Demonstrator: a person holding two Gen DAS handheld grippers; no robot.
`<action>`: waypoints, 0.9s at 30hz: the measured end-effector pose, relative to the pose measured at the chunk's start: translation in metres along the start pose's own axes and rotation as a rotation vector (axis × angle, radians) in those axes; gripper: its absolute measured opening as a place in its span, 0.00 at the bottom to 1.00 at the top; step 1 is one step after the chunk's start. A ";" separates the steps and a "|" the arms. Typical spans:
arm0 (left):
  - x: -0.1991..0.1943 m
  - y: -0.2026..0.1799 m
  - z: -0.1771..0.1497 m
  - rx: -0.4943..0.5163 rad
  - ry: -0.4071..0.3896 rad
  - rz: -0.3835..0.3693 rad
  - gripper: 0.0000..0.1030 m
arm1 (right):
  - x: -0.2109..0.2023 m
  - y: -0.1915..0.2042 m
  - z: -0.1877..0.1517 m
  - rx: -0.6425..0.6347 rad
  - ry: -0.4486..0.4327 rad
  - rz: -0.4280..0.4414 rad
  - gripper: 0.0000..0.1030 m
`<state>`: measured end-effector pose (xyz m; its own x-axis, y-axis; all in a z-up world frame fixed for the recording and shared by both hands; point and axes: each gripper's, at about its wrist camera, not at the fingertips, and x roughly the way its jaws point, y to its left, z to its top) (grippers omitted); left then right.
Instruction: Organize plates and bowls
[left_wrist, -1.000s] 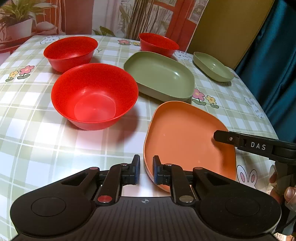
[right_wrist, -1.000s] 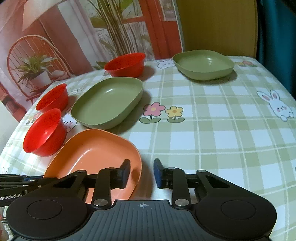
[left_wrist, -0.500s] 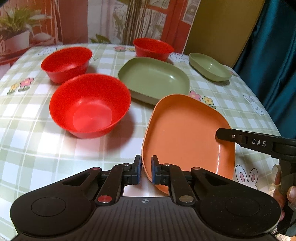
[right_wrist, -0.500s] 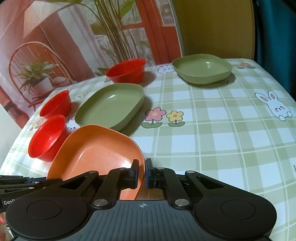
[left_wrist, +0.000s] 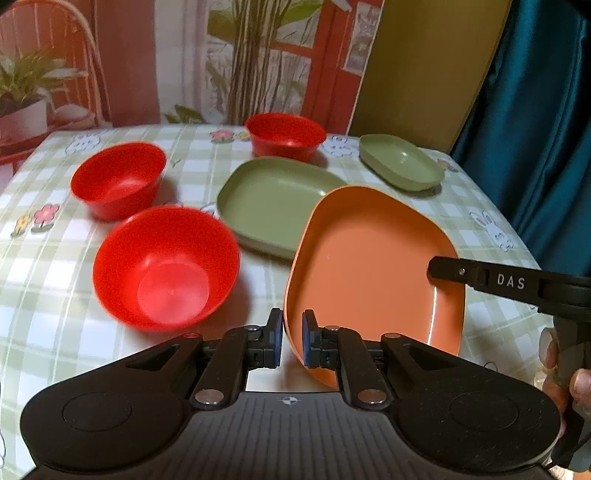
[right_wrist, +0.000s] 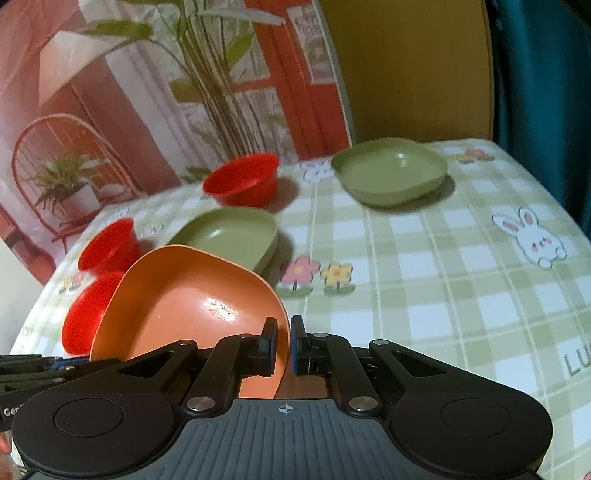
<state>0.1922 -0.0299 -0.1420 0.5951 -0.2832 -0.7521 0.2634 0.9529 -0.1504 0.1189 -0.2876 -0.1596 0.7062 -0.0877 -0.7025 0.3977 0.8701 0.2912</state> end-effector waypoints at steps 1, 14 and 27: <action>0.001 -0.001 0.003 0.001 -0.002 -0.002 0.11 | 0.000 -0.001 0.003 -0.001 -0.005 0.000 0.07; 0.002 -0.001 0.044 0.027 -0.071 -0.014 0.12 | 0.005 -0.001 0.047 0.001 -0.063 0.001 0.07; 0.017 0.014 0.091 0.055 -0.106 0.005 0.12 | 0.030 0.015 0.097 -0.054 -0.113 0.008 0.07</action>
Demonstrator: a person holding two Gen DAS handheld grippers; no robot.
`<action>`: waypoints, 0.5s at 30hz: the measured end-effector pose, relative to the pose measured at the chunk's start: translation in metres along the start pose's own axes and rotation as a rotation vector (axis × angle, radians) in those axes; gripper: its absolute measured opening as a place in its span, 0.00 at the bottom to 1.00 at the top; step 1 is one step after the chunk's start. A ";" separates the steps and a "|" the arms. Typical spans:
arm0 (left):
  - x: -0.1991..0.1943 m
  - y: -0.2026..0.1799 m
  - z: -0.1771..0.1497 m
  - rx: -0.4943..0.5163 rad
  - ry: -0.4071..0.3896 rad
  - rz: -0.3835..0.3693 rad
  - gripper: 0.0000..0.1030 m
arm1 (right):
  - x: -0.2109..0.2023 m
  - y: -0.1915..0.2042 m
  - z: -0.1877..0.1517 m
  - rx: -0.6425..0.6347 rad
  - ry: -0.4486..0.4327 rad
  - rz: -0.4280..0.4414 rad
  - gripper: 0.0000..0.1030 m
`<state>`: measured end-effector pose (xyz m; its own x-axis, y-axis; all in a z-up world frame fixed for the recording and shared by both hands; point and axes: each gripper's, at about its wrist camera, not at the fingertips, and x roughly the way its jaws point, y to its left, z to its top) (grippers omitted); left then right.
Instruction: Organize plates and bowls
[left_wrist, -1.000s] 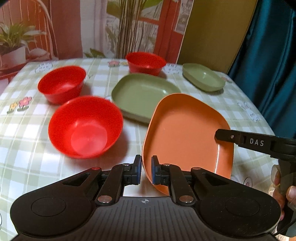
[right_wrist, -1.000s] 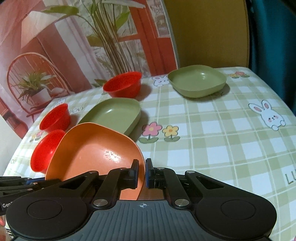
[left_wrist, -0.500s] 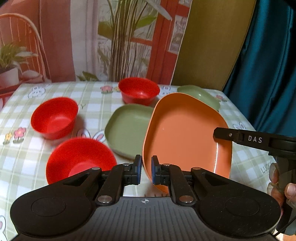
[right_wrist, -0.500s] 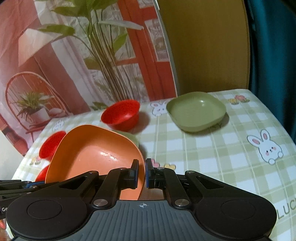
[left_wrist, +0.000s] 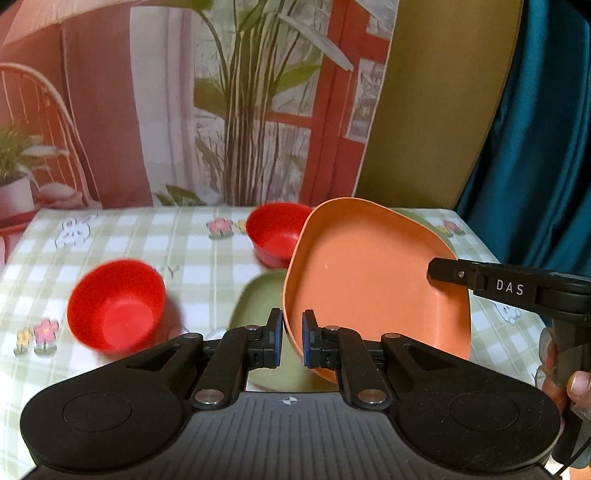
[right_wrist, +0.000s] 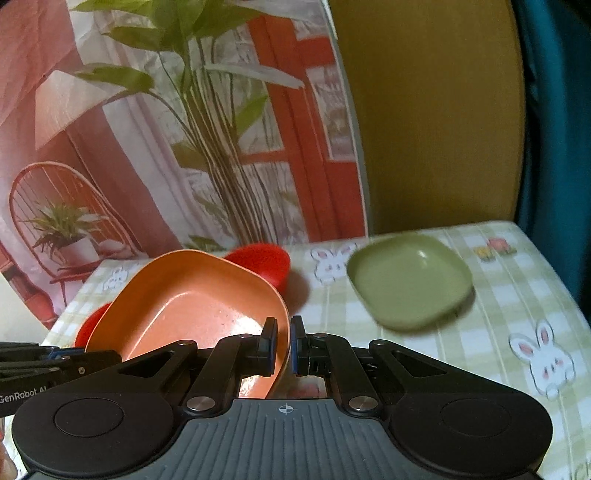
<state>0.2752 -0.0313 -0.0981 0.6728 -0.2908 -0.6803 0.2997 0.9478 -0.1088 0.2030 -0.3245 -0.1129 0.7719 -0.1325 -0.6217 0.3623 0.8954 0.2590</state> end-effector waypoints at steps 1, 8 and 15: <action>0.003 0.002 0.002 0.004 -0.001 -0.001 0.11 | 0.004 0.001 0.002 -0.002 -0.001 -0.001 0.07; 0.034 0.014 0.010 0.028 0.049 0.004 0.12 | 0.039 0.003 0.005 -0.003 0.041 -0.002 0.07; 0.061 0.020 0.000 0.036 0.121 -0.010 0.11 | 0.080 0.011 -0.008 -0.034 0.126 0.012 0.07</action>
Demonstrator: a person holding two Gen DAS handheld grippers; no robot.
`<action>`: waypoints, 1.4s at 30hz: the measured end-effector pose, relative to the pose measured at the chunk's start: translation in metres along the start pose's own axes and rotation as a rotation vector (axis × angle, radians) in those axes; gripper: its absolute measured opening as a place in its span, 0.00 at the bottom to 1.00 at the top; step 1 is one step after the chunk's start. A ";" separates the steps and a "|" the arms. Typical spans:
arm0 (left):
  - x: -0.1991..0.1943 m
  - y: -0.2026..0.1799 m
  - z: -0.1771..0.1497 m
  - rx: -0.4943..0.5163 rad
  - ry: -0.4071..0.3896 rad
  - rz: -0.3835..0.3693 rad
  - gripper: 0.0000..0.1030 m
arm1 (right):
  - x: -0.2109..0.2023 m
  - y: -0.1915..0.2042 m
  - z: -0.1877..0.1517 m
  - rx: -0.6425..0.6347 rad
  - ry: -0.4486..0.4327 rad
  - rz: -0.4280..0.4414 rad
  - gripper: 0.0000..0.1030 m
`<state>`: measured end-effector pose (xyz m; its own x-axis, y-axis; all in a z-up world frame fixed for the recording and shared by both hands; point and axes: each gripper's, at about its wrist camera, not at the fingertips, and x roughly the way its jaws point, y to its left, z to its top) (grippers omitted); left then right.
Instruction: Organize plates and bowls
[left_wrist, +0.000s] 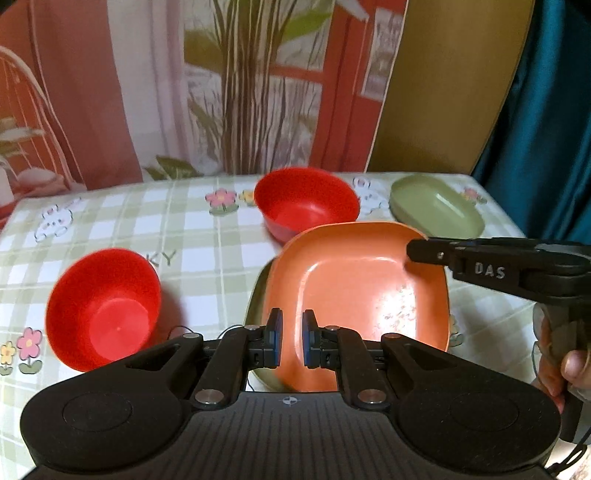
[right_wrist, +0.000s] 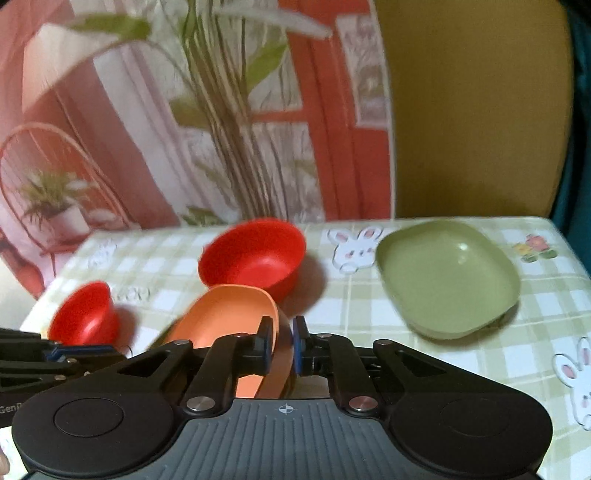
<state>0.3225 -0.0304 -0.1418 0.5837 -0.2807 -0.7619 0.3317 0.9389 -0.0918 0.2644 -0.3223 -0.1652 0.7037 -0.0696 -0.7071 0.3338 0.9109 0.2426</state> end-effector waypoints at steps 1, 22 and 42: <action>0.003 0.002 -0.001 -0.005 0.004 0.006 0.11 | 0.004 -0.001 -0.001 0.005 0.007 0.003 0.06; 0.024 0.026 0.000 -0.064 0.027 0.075 0.17 | 0.011 -0.015 -0.014 0.035 0.004 0.001 0.20; 0.022 0.024 -0.001 -0.080 0.035 0.075 0.21 | -0.023 -0.019 -0.043 0.078 -0.019 0.079 0.10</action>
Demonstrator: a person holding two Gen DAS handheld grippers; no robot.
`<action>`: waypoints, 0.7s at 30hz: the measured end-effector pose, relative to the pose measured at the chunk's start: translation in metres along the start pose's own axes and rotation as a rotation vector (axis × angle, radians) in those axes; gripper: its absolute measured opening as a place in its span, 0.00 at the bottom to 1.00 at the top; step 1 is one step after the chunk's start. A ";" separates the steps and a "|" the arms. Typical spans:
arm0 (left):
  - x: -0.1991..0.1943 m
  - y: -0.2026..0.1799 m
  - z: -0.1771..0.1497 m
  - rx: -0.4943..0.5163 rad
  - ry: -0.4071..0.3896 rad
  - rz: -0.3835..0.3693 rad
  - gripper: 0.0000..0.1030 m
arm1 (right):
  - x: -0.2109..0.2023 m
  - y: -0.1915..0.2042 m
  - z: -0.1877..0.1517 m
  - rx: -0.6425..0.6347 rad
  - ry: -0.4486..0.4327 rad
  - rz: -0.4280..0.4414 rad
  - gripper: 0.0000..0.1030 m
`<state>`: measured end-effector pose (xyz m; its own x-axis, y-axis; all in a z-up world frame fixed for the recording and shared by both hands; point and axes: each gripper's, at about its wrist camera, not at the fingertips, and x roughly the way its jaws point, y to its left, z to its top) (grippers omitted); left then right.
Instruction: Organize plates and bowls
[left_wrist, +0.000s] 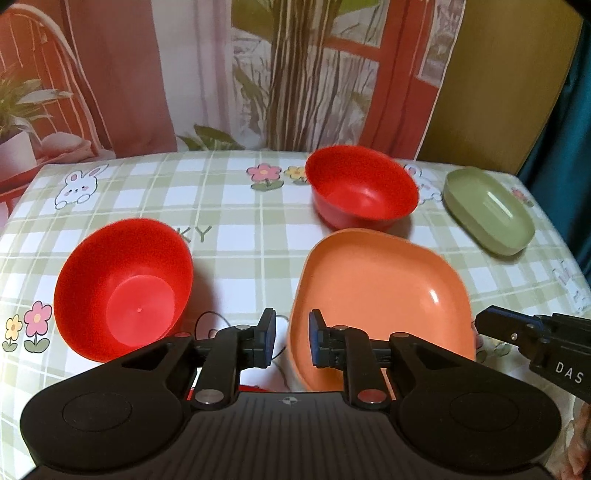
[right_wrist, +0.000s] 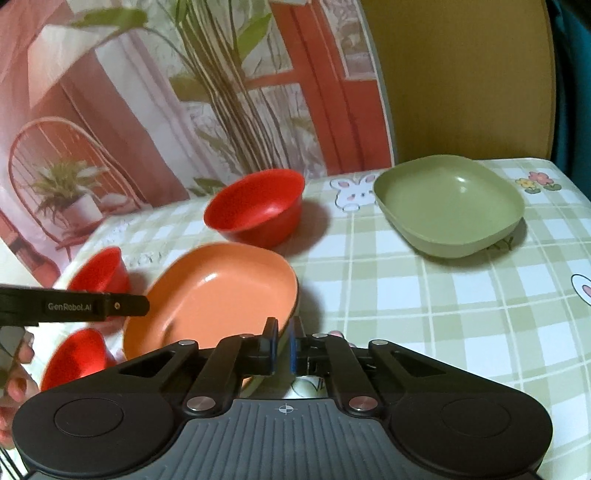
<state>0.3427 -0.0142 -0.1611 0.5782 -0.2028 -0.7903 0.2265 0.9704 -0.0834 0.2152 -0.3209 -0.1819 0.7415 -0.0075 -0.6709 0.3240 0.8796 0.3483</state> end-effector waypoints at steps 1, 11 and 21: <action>-0.003 -0.002 0.001 -0.002 -0.011 -0.004 0.23 | -0.004 -0.002 0.004 -0.003 -0.015 0.001 0.11; -0.036 -0.055 0.027 -0.036 -0.159 -0.099 0.34 | -0.049 -0.065 0.053 -0.101 -0.136 -0.112 0.12; 0.000 -0.132 0.048 0.045 -0.180 -0.142 0.39 | -0.057 -0.148 0.077 -0.096 -0.164 -0.209 0.16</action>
<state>0.3505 -0.1490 -0.1209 0.6678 -0.3612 -0.6508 0.3479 0.9244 -0.1561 0.1697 -0.4875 -0.1448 0.7524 -0.2631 -0.6039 0.4283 0.8920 0.1449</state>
